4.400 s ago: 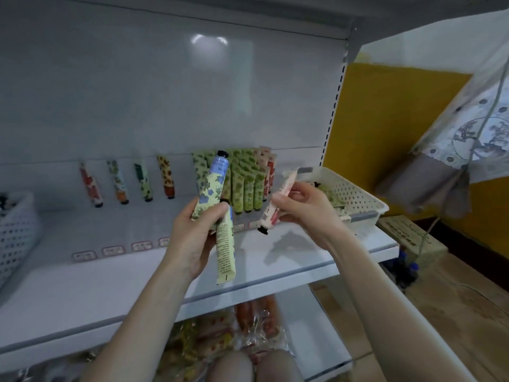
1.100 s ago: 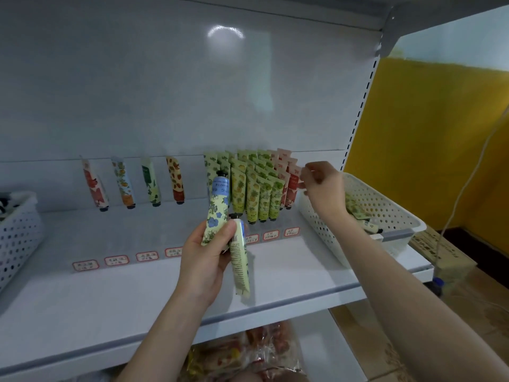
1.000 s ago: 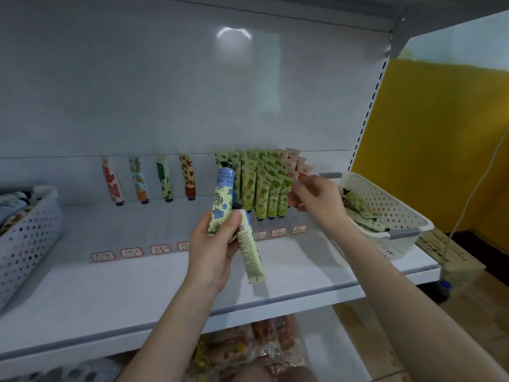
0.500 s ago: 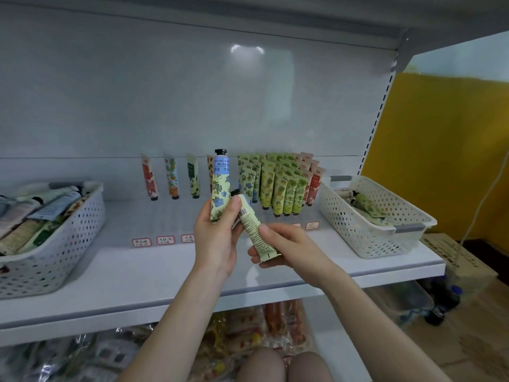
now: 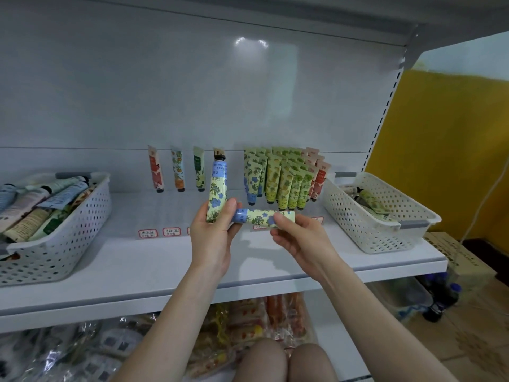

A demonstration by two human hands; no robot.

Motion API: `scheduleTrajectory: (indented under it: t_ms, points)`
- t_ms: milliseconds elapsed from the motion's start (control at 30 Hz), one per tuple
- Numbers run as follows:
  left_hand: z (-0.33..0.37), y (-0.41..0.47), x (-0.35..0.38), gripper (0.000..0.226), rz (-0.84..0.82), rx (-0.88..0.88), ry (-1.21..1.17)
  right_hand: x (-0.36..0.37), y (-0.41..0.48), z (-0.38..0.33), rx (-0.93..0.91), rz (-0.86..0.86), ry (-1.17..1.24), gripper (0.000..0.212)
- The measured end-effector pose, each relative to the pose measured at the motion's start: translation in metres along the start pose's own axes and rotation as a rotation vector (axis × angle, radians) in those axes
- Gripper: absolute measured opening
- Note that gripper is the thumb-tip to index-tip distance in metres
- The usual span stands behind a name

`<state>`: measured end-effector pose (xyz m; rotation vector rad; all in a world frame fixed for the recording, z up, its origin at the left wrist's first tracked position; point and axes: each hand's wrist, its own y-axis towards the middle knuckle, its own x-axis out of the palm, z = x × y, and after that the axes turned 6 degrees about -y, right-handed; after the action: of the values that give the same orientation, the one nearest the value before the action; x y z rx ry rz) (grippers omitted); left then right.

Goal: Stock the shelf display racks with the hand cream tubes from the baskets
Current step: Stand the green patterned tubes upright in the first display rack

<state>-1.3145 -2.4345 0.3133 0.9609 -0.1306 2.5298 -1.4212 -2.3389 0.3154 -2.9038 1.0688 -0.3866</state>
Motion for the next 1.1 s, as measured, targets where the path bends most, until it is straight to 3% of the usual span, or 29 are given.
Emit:
scheduleTrajectory:
  t_ms: [100, 167, 367, 467, 667, 833, 1100]
  points:
    - [-0.005, 0.002, -0.005, 0.007, -0.005, -0.013, 0.044, -0.008, 0.008, 0.000, 0.009, 0.066, 0.061, 0.008]
    - [-0.008, 0.004, -0.011, 0.009, -0.009, -0.033, 0.057, -0.015, 0.016, -0.007, -0.027, 0.133, -0.036, 0.010]
    - [-0.012, 0.014, -0.028, 0.021, -0.025, -0.077, 0.094, -0.022, 0.056, -0.035, -0.338, 0.282, -0.865, 0.027]
    - [-0.013, 0.017, -0.034, 0.013, -0.051, -0.065, 0.115, -0.013, 0.077, -0.049, -0.430, 0.316, -1.059, 0.014]
    - [-0.013, 0.024, -0.046, 0.020, -0.076, -0.076, 0.081, 0.001, 0.118, -0.072, -0.397, 0.325, -1.251, 0.029]
    - [-0.014, 0.030, -0.051, 0.020, -0.065, -0.086, 0.049, 0.013, 0.139, -0.070, -0.330, 0.287, -1.274, 0.033]
    - [-0.018, 0.035, -0.058, 0.020, -0.070, -0.092, 0.053, 0.022, 0.149, -0.061, -0.371, 0.254, -1.280, 0.026]
